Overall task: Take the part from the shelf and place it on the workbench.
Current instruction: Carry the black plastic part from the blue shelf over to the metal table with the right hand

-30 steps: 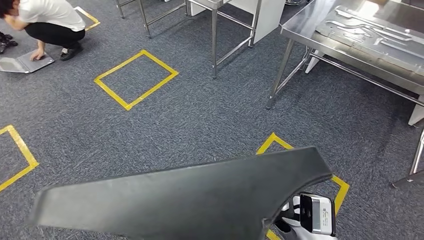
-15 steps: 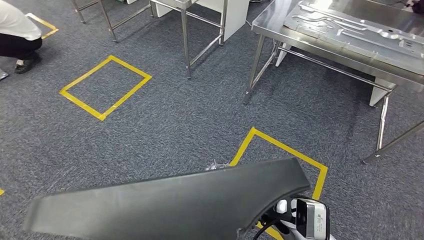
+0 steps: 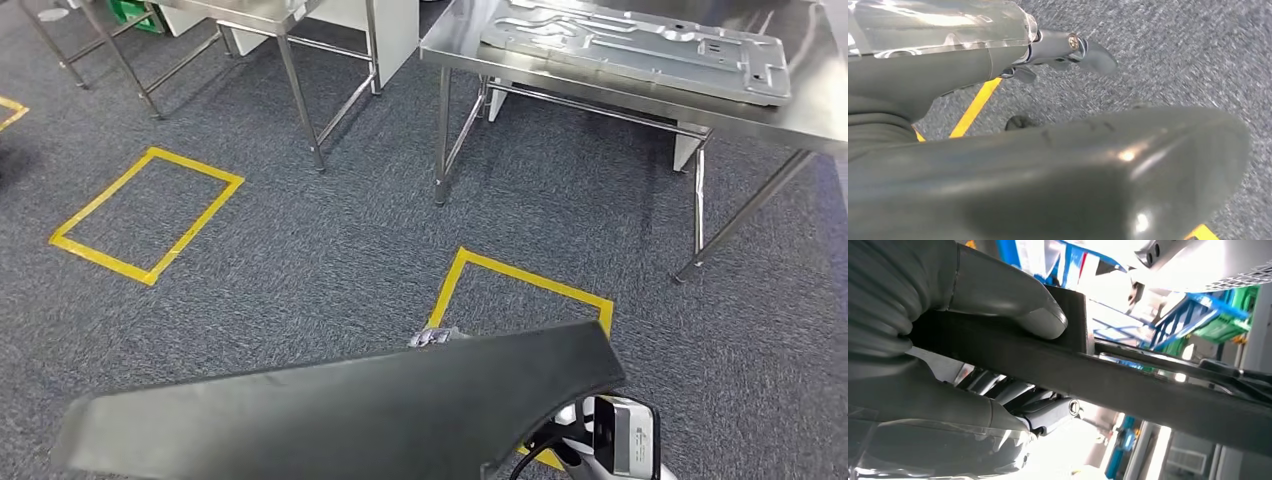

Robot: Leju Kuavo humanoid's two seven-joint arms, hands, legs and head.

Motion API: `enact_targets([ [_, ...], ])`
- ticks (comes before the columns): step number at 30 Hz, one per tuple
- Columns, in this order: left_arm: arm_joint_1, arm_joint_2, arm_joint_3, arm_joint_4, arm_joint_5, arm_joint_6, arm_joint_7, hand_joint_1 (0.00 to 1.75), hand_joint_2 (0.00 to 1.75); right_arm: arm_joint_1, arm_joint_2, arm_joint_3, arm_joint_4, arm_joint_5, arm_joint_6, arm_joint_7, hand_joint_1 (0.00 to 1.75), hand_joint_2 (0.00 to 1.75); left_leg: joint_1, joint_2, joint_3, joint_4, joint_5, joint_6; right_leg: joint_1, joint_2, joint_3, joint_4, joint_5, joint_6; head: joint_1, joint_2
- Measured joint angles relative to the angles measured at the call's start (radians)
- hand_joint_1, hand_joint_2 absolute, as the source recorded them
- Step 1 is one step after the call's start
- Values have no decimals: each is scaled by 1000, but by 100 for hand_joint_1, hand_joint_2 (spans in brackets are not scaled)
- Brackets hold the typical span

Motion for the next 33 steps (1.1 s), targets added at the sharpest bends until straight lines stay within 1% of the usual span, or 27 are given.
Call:
enact_targets([
  [1,2,0,0,0,0,0,0,0,0,2,-1,0,2,0,0,0,175,175,0,-6,-30,52,-15,-2,0,14,0,1,-1,0,0,0],
  [2,4,0,0,0,0,0,0,0,0,4,-2,0,3,0,1,0,175,175,1,-8,-47,74,-10,-4,-1,28,0,2,-2,1,0,0],
  [3,5,0,0,0,0,0,0,0,0,5,-3,0,5,0,1,0,175,175,2,-10,-46,58,15,-6,-2,43,1,5,-3,3,0,0],
  [4,5,0,0,0,0,0,0,0,0,6,-4,0,7,0,0,0,175,175,5,-16,-28,6,54,-8,-3,57,2,10,-6,6,0,0],
  [5,5,0,0,0,0,-1,0,0,0,7,-5,0,8,1,-1,-2,175,175,9,-33,-1,-62,92,-8,-5,69,1,16,-10,11,0,0],
  [6,4,0,0,0,-1,-1,0,0,0,8,-6,0,8,3,-2,-4,175,175,11,-53,24,-122,116,-8,-6,80,-2,25,-15,17,0,0],
  [7,4,0,0,0,-2,-2,-1,0,0,10,-7,0,9,6,-3,-7,175,175,13,-69,41,-162,128,-5,-6,90,-7,32,-18,23,0,0],
  [8,3,0,0,0,-3,-2,-1,0,0,12,-7,-1,9,10,-5,-10,175,175,12,-79,49,-179,128,0,-6,99,-11,36,-19,29,1,0],
  [10,1,-2,0,0,-4,-2,-4,0,0,17,-9,-2,10,17,-10,-15,175,175,10,-65,51,-183,127,15,-8,114,-17,35,-18,41,1,0],
  [11,-1,-2,0,0,-4,-3,-5,0,0,19,-10,-3,10,19,-13,-16,175,175,10,-56,53,-186,129,22,-8,107,-20,40,-20,46,1,0],
  [13,-2,-4,0,0,-3,-4,-9,0,0,20,-11,-4,12,23,-18,-18,175,175,13,-34,59,-193,131,34,-7,57,-47,96,-52,57,6,0],
  [14,-2,-4,0,0,-2,-4,-12,0,0,21,-11,-4,13,25,-19,-18,175,175,11,-23,60,-193,130,38,-7,27,-76,152,-79,62,9,0],
  [15,-1,-4,0,0,-2,-4,-14,0,0,21,-12,-4,16,27,-19,-19,175,175,10,-11,61,-194,128,40,-9,8,-112,220,-108,66,11,0],
  [16,0,-4,0,0,-1,-4,-16,0,0,23,-12,-4,19,29,-19,-20,175,175,9,1,62,-194,126,41,-12,1,-145,279,-128,69,11,0],
  [17,1,-4,0,0,0,-5,-17,0,0,24,-12,-4,22,30,-19,-21,175,175,9,13,64,-193,123,41,-14,-2,-165,310,-130,70,11,0],
  [18,1,-4,0,0,1,-6,-19,0,0,24,-12,-4,25,30,-19,-22,175,175,9,25,66,-193,121,40,-15,-4,-165,303,-113,69,11,0],
  [19,0,-4,0,0,2,-8,-20,0,0,24,-12,-4,28,30,-19,-24,175,175,9,36,71,-193,117,38,-14,-11,-144,258,-81,66,11,0],
  [21,0,-5,0,0,5,-14,-23,0,0,21,-12,-4,31,30,-19,-29,175,175,6,55,83,-194,108,31,-4,-56,-73,119,-17,52,11,0],
  [22,0,-5,0,0,6,-17,-24,0,0,19,-12,-4,31,29,-19,-31,175,175,4,63,87,-194,104,27,2,-76,-47,68,-2,45,11,0],
  [23,0,-5,0,0,7,-19,-25,0,0,17,-12,-4,32,28,-19,-33,175,175,2,73,91,-195,101,22,9,-88,-35,42,1,38,11,0],
  [25,-2,-5,0,0,8,-21,-27,0,0,17,-12,-3,32,27,-19,-34,175,175,-1,94,101,-201,95,11,12,-70,-34,33,-2,29,11,0],
  [26,-4,-5,0,0,9,-22,-28,0,0,18,-12,-3,32,27,-19,-34,175,175,-1,93,107,-202,91,6,8,-58,-30,28,-1,25,10,0],
  [28,-6,-5,0,0,9,-22,-29,0,0,17,-12,-3,32,26,-19,-34,175,175,1,51,96,-161,60,-1,0,-34,-19,15,3,13,7,0],
  [30,-4,-5,0,0,9,-23,-30,0,0,16,-12,-1,33,25,-19,-34,175,175,4,1,39,-46,3,-2,-3,-12,-14,11,3,6,3,0],
  [31,-2,-5,0,0,10,-23,-30,0,0,17,-12,0,33,25,-19,-34,175,175,4,-6,2,18,-19,-3,-1,1,-14,12,2,4,2,0],
  [32,1,-5,0,0,11,-23,-31,0,0,19,-12,1,34,25,-19,-34,175,175,4,-8,-27,60,-24,-4,0,16,-13,14,1,3,2,0],
  [33,3,-5,0,0,12,-25,-31,0,0,21,-12,2,34,25,-19,-34,175,175,4,-9,-41,70,-9,-4,1,31,-13,16,-1,2,2,0],
])
